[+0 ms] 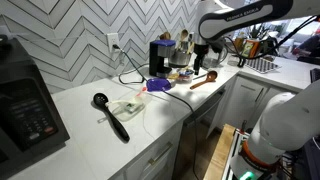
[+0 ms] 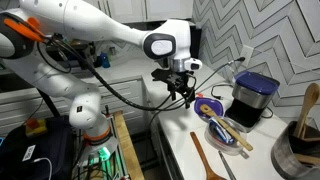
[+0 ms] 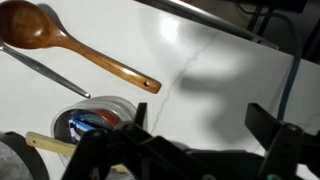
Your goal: Put the dark blue lid on top of the coffee machine
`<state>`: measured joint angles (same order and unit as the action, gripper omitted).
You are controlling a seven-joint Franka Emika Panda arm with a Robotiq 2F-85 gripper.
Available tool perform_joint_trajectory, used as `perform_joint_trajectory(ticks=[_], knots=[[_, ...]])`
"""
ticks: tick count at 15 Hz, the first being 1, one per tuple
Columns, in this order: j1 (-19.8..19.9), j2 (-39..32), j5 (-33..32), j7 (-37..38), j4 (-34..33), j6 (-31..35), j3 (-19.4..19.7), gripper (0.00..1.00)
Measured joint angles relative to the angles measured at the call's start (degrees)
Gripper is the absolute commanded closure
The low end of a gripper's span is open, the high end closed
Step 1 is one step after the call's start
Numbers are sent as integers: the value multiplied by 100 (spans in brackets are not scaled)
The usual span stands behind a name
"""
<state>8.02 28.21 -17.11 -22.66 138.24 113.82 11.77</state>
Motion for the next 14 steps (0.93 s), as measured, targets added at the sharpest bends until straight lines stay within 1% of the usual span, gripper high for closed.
perform_joint_trajectory(ticks=[6, 7, 10, 12, 14], knots=[[0, 0, 0, 1, 0, 0, 0, 0], [-51, 2, 63, -205, 4, 6, 10, 0], [-445, 2, 377, -730, 94, 131, -39, 0], [-741, -5, 447, -993, 141, 214, -151, 0], [-954, -42, 449, -1367, 112, 265, -218, 0]])
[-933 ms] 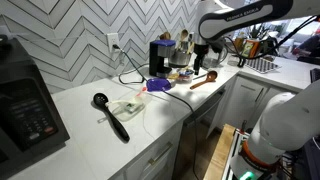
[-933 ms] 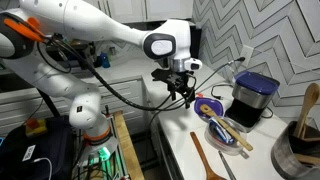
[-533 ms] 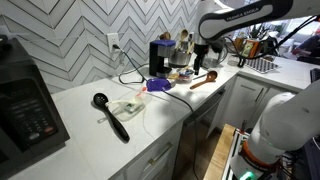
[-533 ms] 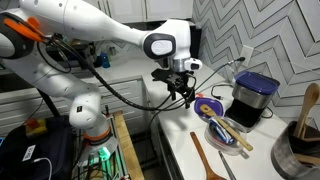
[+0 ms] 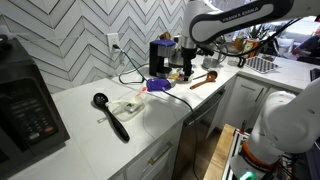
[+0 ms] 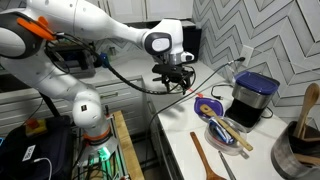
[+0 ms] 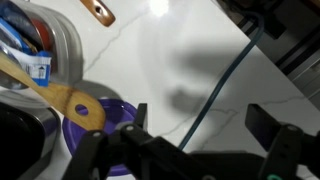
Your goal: Put the dark blue lid on top of the coffee machine
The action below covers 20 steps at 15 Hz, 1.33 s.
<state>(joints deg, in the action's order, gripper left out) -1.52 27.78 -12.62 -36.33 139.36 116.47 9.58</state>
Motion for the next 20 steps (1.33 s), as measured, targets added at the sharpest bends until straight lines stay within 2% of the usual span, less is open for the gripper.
perform_joint_trajectory(ticks=[4, 8, 10, 13, 18, 20], knots=[[-155, -456, 290, -1384, -138, 613, 266, 0], [-440, -1374, 1197, -3097, -413, 1141, 829, 0], [-441, -1832, 1674, -3853, -646, 1130, 809, 0], [-271, -2263, 1724, -4190, -948, 1130, 517, 2], [145, -2649, 1443, -4179, -1296, 1277, 224, 9], [266, -2801, 1272, -4084, -1332, 1398, 152, 21]])
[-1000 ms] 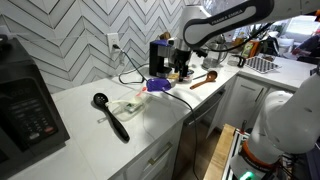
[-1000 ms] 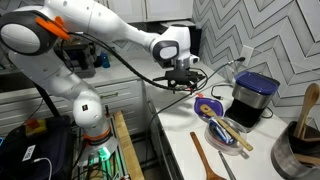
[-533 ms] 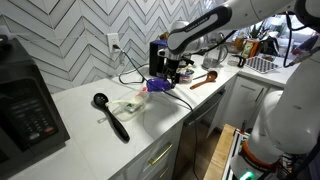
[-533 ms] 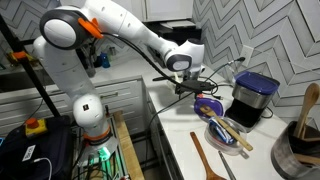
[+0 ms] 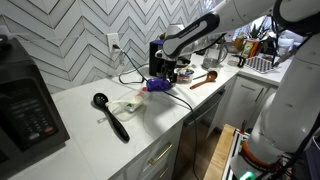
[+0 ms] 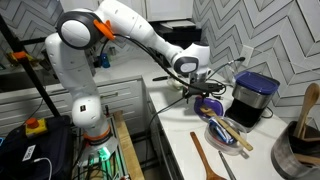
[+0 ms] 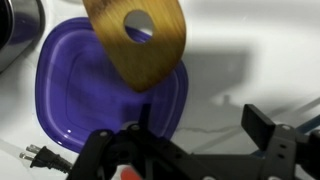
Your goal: Put the dark blue lid on top of the coffee machine
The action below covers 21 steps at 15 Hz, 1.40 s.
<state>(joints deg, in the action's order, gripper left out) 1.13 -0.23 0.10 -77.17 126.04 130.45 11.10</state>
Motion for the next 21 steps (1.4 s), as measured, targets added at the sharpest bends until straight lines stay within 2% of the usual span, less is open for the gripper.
perform_joint_trajectory(ticks=[1, 2, 3, 6, 9, 10, 11, 15, 16, 17, 19, 21], knots=[[44, -76, -101, 71, 0, 66, -40, 28], [75, -148, -189, 141, 1, 118, -79, 43], [97, -214, -260, 215, 1, 177, -120, 48], [137, -355, -348, 400, 2, 337, -240, 54], [139, -396, -380, 536, 8, 402, -351, 53], [139, -396, -385, 580, 15, 429, -386, 58], [139, -396, -394, 625, 22, 453, -419, 66], [139, -407, -439, 780, 43, 505, -485, 82], [141, -411, -441, 816, 44, 529, -490, 75], [147, -415, -441, 846, 44, 540, -496, 74], [160, -427, -441, 885, 44, 557, -503, 64], [163, -440, -441, 925, 44, 564, -504, 47]])
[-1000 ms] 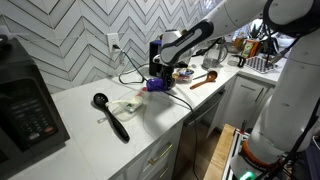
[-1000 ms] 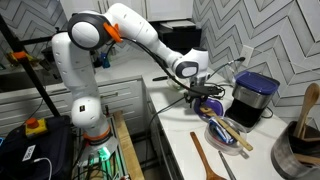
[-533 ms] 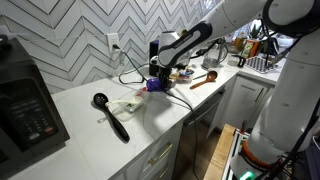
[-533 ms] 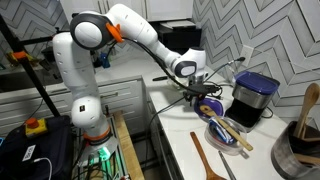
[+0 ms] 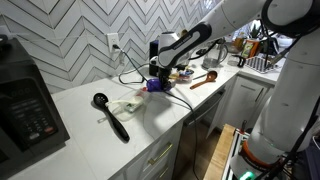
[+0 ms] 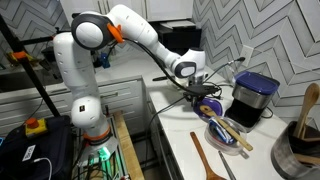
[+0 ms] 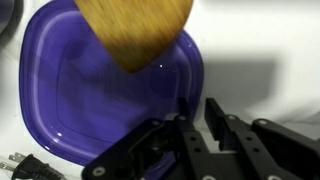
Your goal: Put the dark blue lid on top of the coffee machine
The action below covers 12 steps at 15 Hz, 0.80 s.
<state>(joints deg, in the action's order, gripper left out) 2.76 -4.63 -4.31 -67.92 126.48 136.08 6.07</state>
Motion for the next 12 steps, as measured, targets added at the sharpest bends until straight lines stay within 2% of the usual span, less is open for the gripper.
perform_joint_trajectory(ticks=[1, 3, 5, 7, 12], knots=[[0, -4, 0, 21, 0, 2, -2, 46], [0, -7, 0, 44, 0, 4, -9, 58], [0, -14, 0, 65, 0, 4, -17, 82], [1, -34, 0, 117, 0, 4, -19, 99], [25, -79, -16, 269, -25, 9, -19, 98]])
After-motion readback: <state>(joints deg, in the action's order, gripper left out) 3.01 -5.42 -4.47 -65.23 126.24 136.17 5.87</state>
